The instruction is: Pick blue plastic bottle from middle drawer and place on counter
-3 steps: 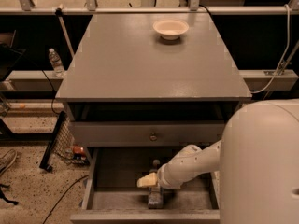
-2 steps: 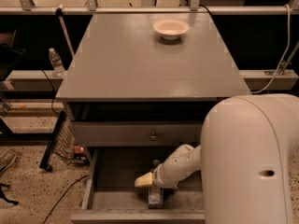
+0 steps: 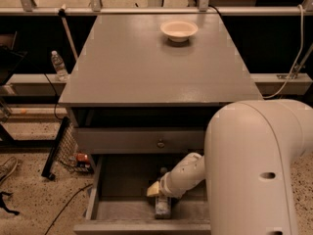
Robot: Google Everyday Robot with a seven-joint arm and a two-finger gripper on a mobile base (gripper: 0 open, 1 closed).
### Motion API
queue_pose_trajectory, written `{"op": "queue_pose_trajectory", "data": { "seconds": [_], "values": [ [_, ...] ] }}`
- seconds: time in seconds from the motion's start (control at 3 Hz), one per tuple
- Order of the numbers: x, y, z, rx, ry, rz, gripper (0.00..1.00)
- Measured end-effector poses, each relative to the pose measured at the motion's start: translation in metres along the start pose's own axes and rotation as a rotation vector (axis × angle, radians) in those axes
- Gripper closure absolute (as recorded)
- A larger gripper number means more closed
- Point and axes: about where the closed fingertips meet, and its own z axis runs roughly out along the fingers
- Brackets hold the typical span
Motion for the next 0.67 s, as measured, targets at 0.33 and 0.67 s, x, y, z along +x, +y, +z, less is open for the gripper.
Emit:
{"op": "queue_pose_trajectory", "data": {
  "seconds": [0.33, 0.67],
  "values": [
    [0.0001, 0.0009, -0.0025, 0.001, 0.003, 0.002, 0.5],
    [0.001, 0.0022, -0.0031, -0.004, 0.003, -0.001, 0.8]
  ]
}}
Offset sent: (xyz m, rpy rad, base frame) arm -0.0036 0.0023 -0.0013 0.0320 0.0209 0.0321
